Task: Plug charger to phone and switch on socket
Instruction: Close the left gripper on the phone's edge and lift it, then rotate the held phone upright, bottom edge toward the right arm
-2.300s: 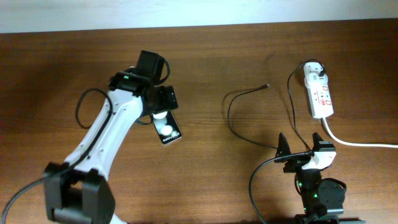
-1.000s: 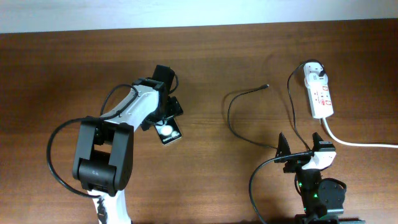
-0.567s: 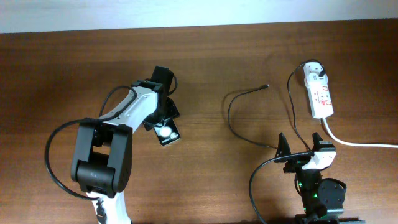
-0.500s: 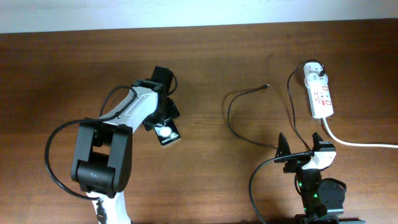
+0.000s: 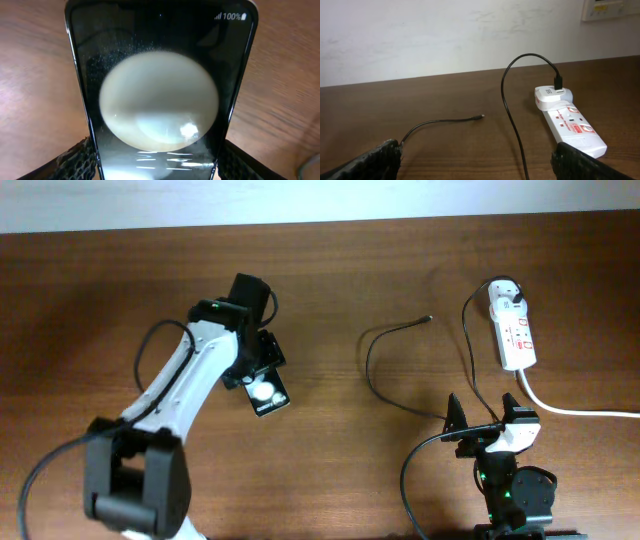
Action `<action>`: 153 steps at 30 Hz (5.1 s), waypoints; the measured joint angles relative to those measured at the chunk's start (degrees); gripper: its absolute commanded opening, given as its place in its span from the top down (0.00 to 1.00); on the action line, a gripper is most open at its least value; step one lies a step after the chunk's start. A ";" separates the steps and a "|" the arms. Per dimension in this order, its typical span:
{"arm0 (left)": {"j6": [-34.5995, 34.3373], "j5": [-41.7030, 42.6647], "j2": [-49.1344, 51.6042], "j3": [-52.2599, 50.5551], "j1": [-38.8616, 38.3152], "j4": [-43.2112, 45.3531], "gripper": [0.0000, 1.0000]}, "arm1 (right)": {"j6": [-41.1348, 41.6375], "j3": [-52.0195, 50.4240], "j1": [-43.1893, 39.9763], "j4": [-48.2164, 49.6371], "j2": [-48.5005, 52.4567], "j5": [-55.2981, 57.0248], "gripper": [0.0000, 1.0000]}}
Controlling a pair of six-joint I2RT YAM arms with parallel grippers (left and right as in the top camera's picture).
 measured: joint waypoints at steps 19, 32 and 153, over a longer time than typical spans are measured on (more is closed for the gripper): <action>2.58 12.61 -13.79 0.00 0.00 -8.63 0.38 | -0.02 0.00 0.00 0.00 0.00 0.00 0.01; 2.80 19.45 -13.79 0.00 0.00 -9.60 0.38 | 0.04 0.00 0.00 0.00 0.00 0.00 0.01; 17.18 49.70 -3.37 0.26 8.04 -23.63 0.44 | 0.00 0.00 0.00 0.00 0.00 0.00 0.01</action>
